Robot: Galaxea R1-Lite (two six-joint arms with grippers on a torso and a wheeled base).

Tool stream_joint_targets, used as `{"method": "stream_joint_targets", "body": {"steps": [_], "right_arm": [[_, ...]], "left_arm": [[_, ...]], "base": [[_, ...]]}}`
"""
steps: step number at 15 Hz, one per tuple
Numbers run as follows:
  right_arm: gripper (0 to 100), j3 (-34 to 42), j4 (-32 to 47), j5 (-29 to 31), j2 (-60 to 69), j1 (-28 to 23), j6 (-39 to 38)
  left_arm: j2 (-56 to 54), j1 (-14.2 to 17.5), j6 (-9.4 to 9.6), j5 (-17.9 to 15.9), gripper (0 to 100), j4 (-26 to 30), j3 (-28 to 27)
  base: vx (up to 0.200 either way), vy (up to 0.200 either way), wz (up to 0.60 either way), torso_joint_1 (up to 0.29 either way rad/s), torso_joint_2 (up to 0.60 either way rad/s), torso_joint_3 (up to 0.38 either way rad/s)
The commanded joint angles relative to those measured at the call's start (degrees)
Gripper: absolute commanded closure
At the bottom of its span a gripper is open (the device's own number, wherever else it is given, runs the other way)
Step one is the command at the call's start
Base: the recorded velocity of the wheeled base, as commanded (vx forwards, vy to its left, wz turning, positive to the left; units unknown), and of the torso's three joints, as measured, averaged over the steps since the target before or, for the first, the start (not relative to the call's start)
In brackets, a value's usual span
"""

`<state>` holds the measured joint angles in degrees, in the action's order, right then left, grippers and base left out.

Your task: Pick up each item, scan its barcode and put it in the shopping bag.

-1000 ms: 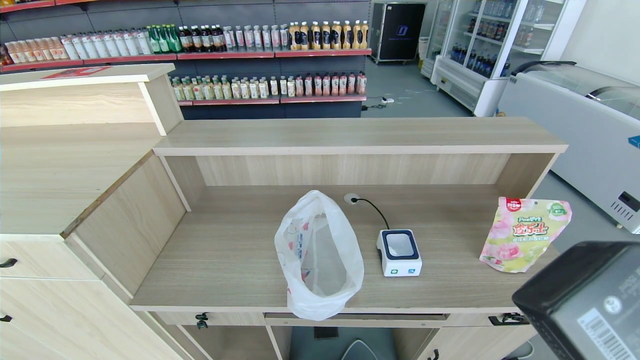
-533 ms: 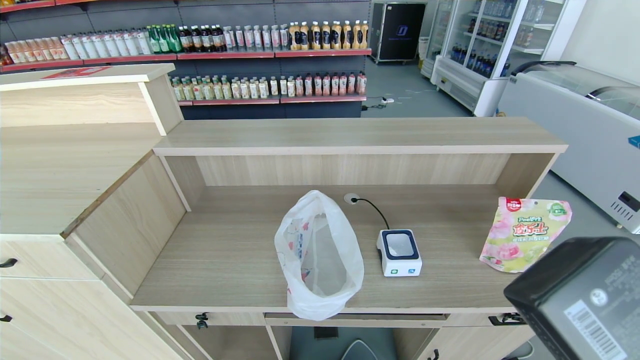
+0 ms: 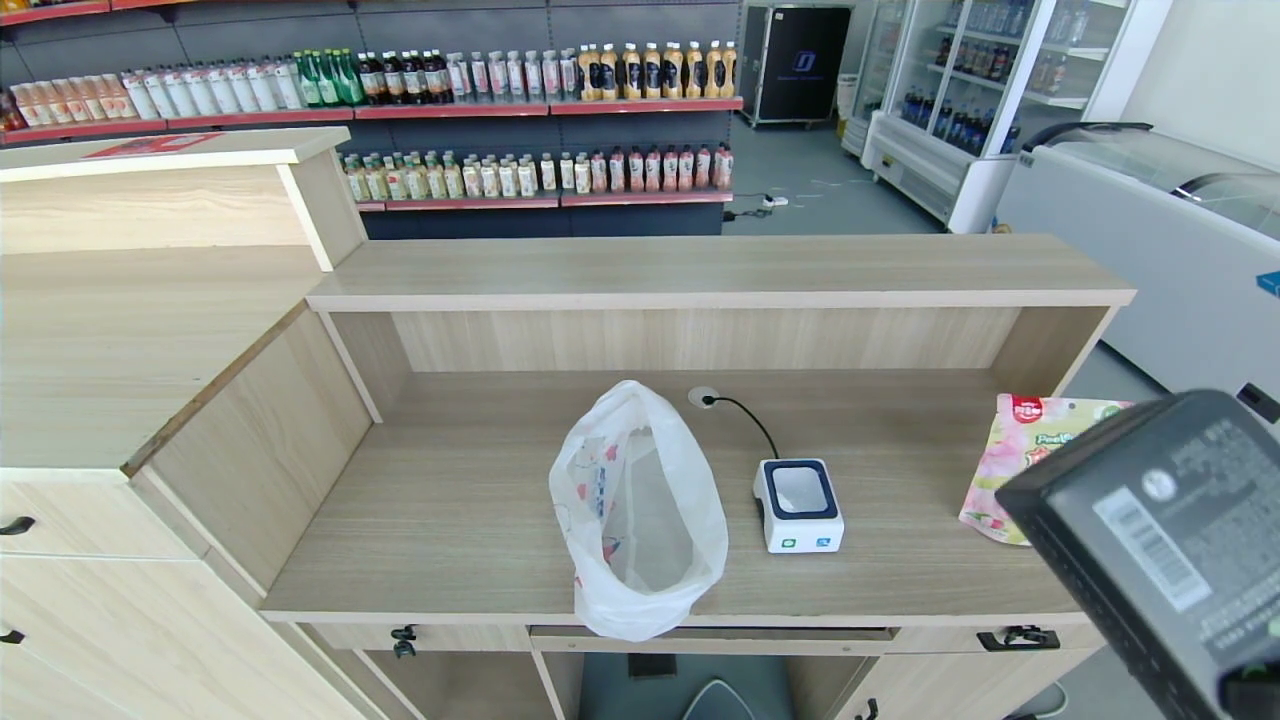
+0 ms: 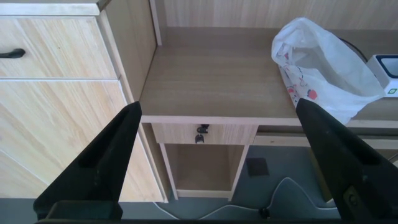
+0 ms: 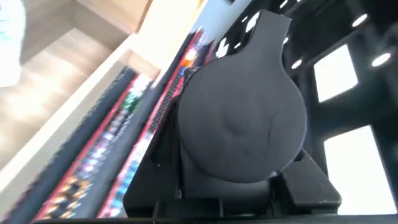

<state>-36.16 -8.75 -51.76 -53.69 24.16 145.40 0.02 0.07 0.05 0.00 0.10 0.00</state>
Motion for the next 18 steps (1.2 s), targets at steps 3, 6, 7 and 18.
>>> {"method": "stream_joint_targets", "body": {"steps": [3,6,7,18], "right_arm": [[100,-6.73,0.05,17.92,-1.77,-28.82,-41.95],[100,-6.29,0.23,17.48,-3.88,-39.63,-57.07],[100,-5.33,0.32,17.13,-4.14,-45.61,-59.53],[100,-5.06,-0.12,14.32,-9.77,-38.49,-118.33]], "left_arm": [[-0.02,0.01,-0.05,0.00,0,-0.01,0.00],[-0.02,0.01,-0.05,0.00,0,-0.01,0.00],[-0.02,0.01,-0.05,0.00,0,-0.01,0.00],[-0.02,0.01,0.04,0.00,0,-0.01,0.00]], "base": [[0.000,0.000,0.00,0.000,0.00,0.000],[0.000,0.000,0.00,0.000,0.00,0.000],[0.000,0.000,0.00,0.000,0.00,0.000],[0.000,0.000,0.22,0.000,0.00,0.002]]}}
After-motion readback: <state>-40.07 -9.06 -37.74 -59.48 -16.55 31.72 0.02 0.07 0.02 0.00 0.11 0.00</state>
